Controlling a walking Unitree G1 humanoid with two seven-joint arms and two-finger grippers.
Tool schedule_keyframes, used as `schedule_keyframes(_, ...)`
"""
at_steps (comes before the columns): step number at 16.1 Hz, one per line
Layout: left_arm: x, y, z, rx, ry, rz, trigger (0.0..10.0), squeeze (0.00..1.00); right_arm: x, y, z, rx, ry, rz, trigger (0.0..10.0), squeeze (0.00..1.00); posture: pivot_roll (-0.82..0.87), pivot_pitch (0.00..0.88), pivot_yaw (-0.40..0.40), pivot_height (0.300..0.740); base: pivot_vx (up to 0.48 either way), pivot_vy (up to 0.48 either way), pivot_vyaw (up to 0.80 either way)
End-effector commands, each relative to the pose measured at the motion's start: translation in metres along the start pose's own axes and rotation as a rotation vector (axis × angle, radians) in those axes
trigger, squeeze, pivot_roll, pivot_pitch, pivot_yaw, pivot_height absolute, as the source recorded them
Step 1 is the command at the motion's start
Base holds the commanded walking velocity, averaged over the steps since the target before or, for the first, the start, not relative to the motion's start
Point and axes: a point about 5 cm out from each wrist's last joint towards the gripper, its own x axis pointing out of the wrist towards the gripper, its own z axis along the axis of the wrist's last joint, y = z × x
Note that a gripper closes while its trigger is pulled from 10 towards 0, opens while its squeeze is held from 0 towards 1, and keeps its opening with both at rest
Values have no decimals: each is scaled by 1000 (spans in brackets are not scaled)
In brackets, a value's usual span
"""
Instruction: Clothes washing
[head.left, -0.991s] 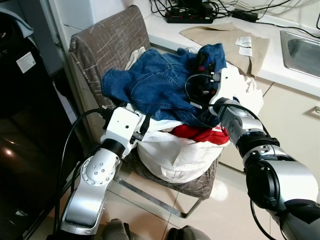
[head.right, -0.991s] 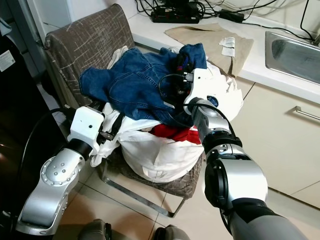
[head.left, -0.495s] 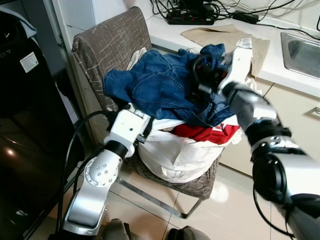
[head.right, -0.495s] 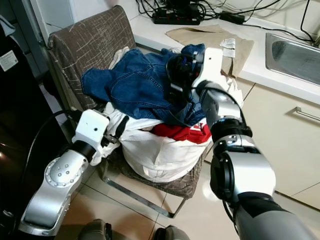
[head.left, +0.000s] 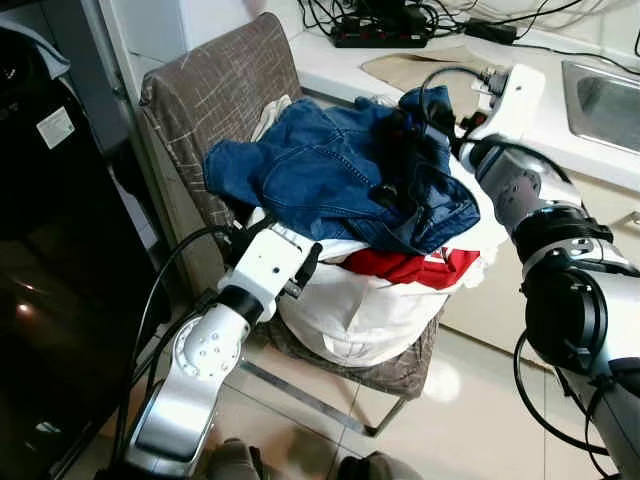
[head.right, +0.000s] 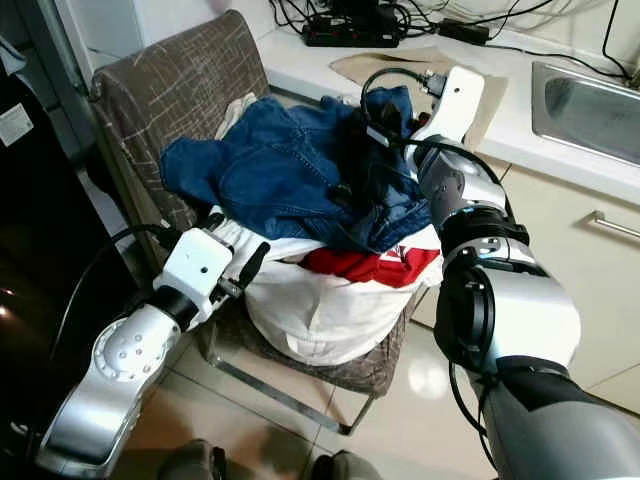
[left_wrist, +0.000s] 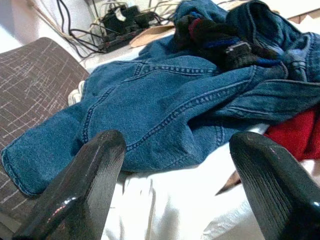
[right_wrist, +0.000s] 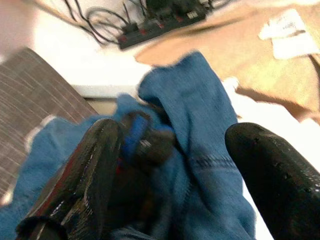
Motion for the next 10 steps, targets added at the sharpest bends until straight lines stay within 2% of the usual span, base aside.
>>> schedule_keyframes(1,-8,-1,2,16,11,-12,10000,0,0,-3,8,-21,-19,-28,10000,0,178,97,-60,723,0,0,0)
schedule_keyframes(3,-21,1,-1,17,49,-1,10000,0,0,-2,5,-59,-18,-40,10000,0,217,128,-51,723,0,0,0)
schedule_keyframes(5,-31,2,-3,20,73,8,10000,0,2,11,-3,-194,-26,18,10000,0,250,145,-56,723,0,0,0)
schedule_keyframes(6,-32,4,-1,20,77,27,10000,0,3,23,-13,-294,-6,84,10000,0,263,146,-68,723,0,0,0)
schedule_keyframes(8,-33,7,1,16,78,56,10000,0,2,31,-29,-366,30,133,10000,0,262,139,-84,723,0,0,0)
schedule_keyframes(9,-33,7,2,13,77,65,10000,0,0,28,-39,-382,61,149,10000,0,258,134,-88,723,0,0,0)
schedule_keyframes(10,-32,7,1,0,78,74,10000,0,-2,24,-46,-440,70,177,10000,0,243,126,-88,723,0,0,0)
